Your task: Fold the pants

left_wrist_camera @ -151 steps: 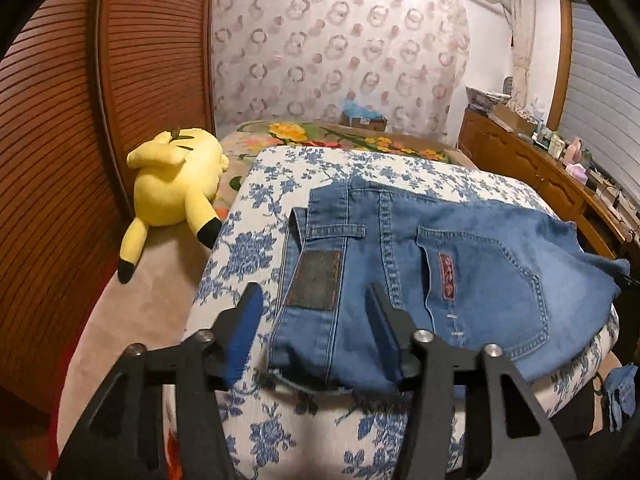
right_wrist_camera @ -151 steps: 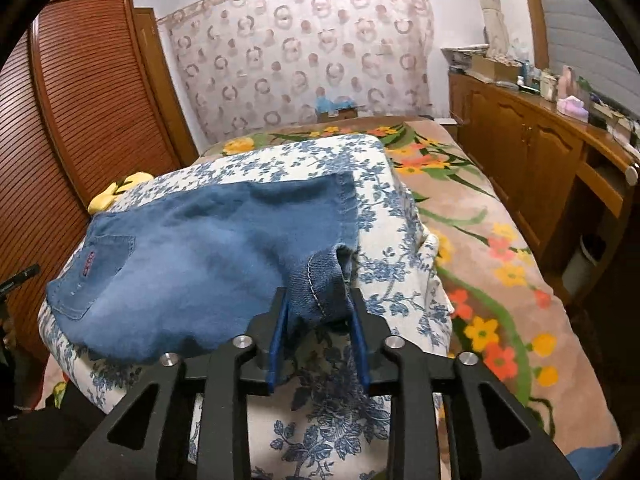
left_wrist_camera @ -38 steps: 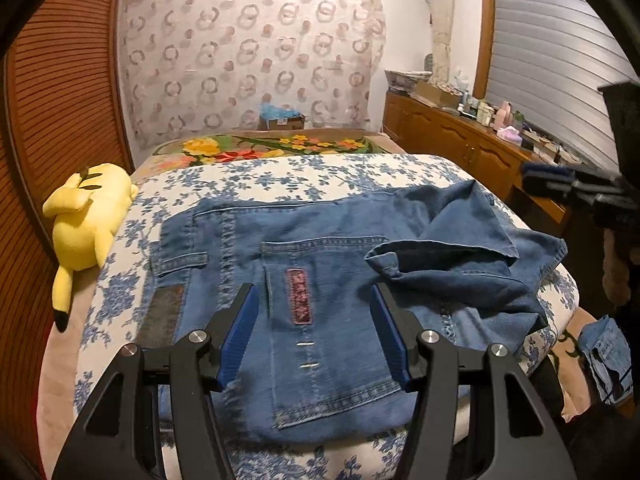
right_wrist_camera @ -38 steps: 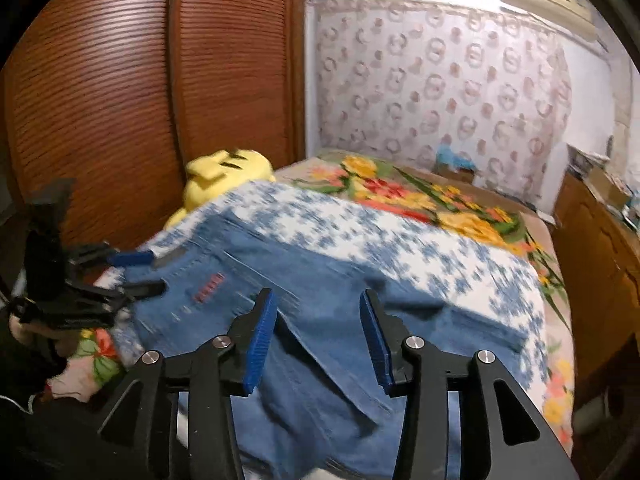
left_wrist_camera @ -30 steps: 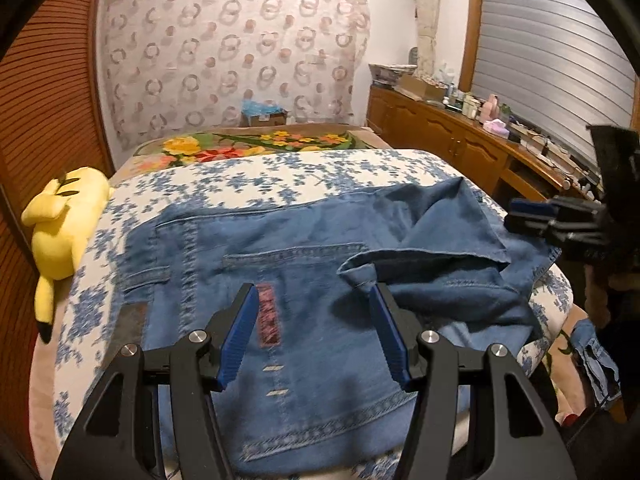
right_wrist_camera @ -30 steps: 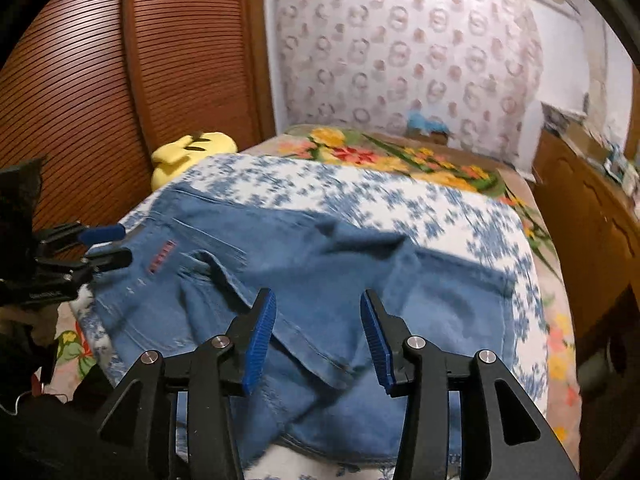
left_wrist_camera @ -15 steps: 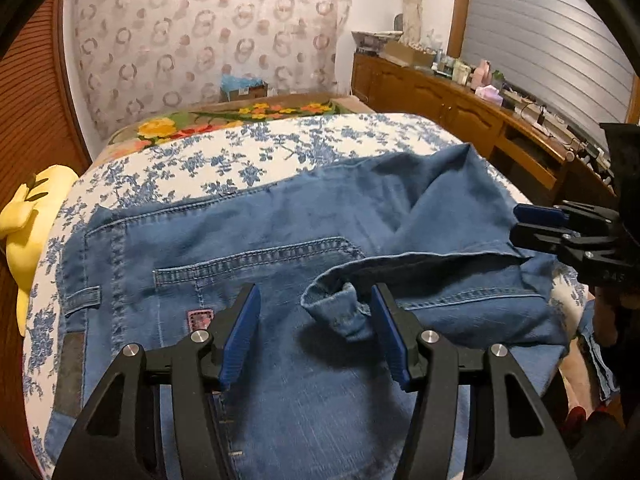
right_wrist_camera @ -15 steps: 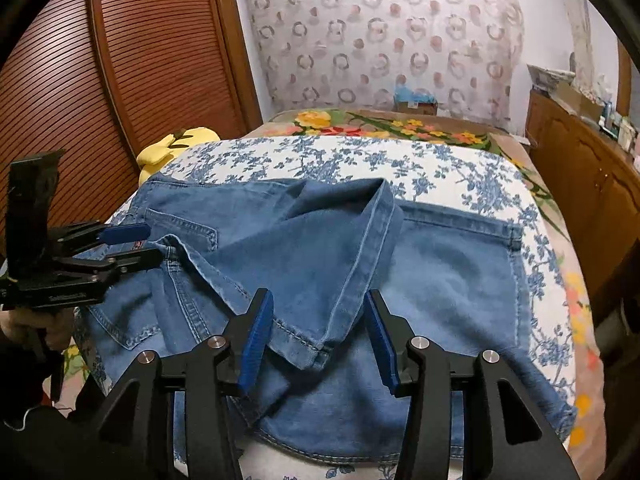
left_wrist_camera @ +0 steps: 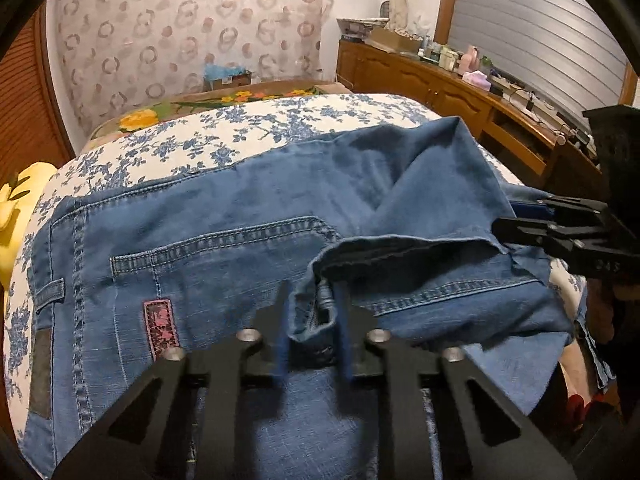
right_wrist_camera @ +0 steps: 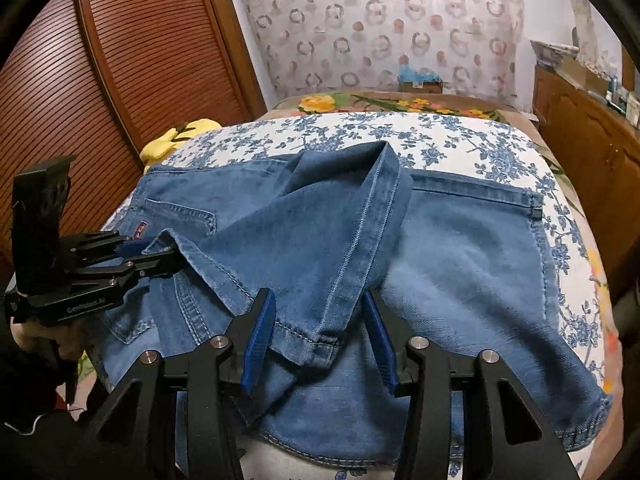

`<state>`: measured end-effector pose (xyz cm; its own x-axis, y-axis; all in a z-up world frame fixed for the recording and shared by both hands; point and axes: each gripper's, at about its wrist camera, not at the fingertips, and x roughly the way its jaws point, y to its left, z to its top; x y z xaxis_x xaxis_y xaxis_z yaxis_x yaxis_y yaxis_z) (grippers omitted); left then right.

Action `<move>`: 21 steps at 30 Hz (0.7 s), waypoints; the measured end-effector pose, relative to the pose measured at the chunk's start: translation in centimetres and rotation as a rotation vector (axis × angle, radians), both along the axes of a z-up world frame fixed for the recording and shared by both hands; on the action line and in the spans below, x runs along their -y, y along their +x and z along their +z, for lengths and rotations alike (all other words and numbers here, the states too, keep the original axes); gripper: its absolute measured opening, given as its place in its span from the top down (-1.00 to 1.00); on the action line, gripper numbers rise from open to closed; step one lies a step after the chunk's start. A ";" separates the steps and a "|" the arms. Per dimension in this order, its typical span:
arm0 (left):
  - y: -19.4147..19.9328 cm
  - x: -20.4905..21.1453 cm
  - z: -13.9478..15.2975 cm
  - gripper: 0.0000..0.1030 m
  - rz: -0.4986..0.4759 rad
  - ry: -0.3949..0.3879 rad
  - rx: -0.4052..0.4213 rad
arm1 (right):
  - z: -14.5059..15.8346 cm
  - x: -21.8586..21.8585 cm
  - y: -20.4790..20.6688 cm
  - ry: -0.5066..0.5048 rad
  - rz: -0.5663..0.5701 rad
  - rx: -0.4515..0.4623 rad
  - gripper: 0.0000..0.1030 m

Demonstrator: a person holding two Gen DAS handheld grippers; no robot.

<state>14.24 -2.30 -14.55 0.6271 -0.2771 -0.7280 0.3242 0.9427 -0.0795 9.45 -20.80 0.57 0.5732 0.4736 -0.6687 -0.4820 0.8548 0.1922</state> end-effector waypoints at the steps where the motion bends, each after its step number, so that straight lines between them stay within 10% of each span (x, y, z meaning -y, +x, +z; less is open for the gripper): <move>1: -0.2 0.0 0.3 0.78 0.001 -0.006 0.008 | 0.1 -0.1 0.0 0.004 0.010 -0.001 0.54; 5: -2.2 -0.1 2.7 0.83 -0.011 -0.014 0.073 | 1.4 -0.3 -0.5 0.015 0.043 0.047 0.90; 21: -9.0 -6.5 9.0 0.83 0.078 -0.077 0.236 | 10.5 -5.2 -0.6 0.095 0.216 0.265 0.93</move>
